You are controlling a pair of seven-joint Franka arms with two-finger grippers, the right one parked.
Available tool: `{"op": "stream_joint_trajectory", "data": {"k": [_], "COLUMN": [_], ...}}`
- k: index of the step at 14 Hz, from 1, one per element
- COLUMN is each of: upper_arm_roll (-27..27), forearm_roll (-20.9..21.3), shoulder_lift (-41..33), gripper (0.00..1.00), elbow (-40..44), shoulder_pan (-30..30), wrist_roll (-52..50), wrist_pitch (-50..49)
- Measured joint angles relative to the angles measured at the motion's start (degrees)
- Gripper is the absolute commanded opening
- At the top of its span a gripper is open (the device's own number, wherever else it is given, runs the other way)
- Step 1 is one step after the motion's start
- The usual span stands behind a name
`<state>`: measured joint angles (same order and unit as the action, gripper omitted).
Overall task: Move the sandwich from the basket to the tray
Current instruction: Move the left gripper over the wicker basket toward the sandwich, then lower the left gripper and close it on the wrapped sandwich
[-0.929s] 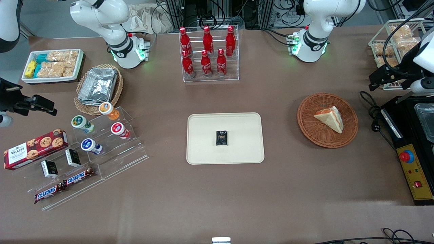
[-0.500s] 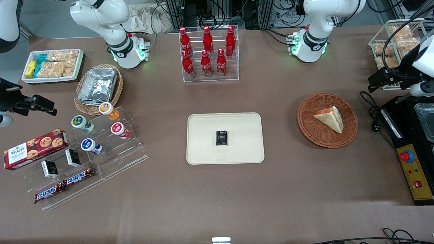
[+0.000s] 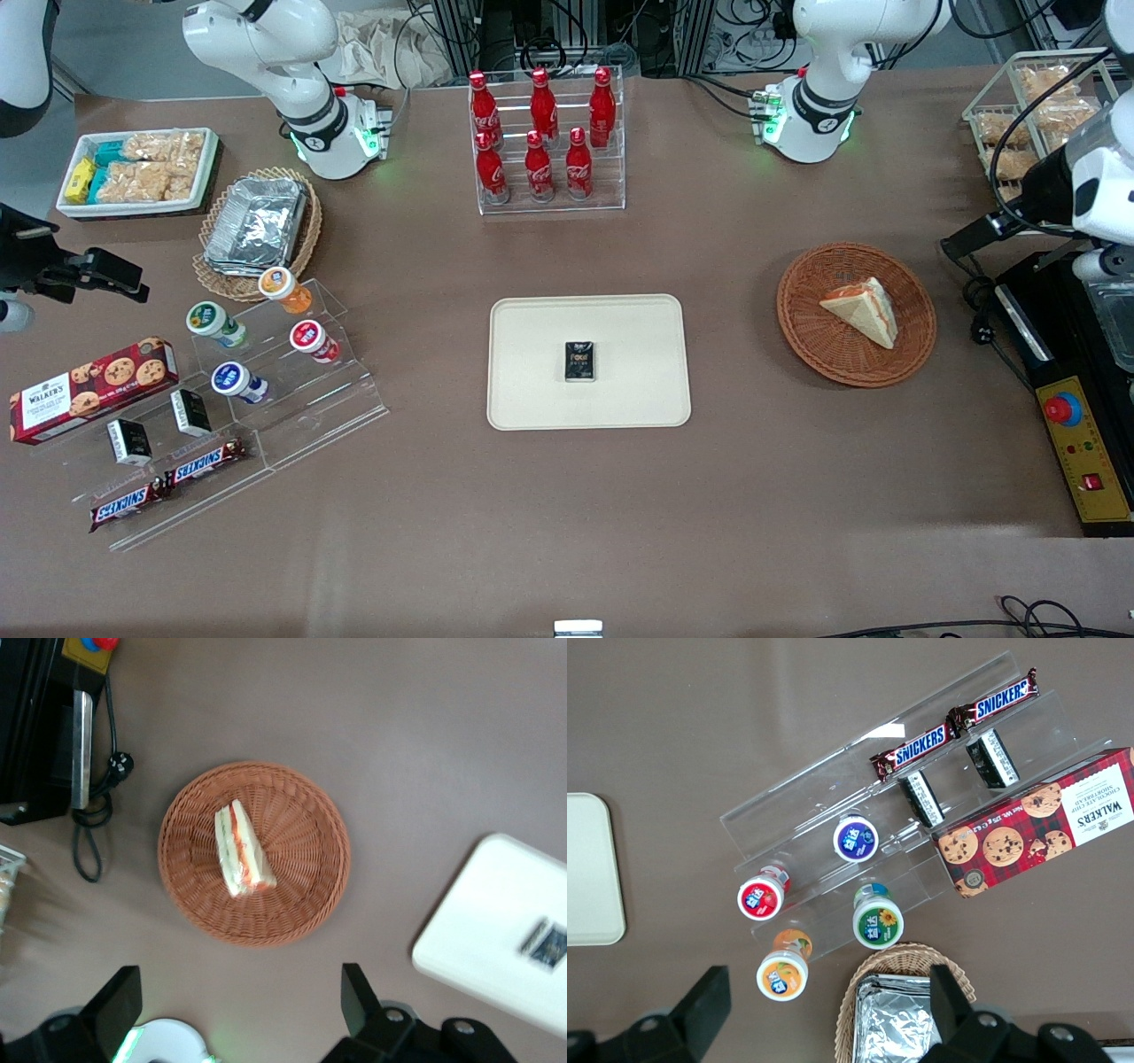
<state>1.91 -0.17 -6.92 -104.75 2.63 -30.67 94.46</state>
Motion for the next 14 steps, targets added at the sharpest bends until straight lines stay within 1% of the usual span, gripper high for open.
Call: {"op": "stream_joint_trajectory", "data": {"k": [2, 4, 7, 10, 14], "upper_arm_roll": [0.0, 0.0, 0.0, 0.0, -0.1], "forearm_roll": [1.2, 1.9, 2.1, 2.1, 2.1], "shoulder_lift": [-3.5, -5.6, -5.8, -4.1, 2.9], "gripper": [1.00, 1.00, 1.00, 1.00, 1.00], "elbow": [-10.1, -18.3, -25.7, -32.5, -36.5], "shoulder_pan": [-0.3, -0.3, -0.9, -1.4, -1.4], "wrist_roll": [-5.3, -9.8, -14.3, -20.1, -24.3], "wrist_pitch": [7.8, 14.5, 21.7, 31.0, 41.2]}}
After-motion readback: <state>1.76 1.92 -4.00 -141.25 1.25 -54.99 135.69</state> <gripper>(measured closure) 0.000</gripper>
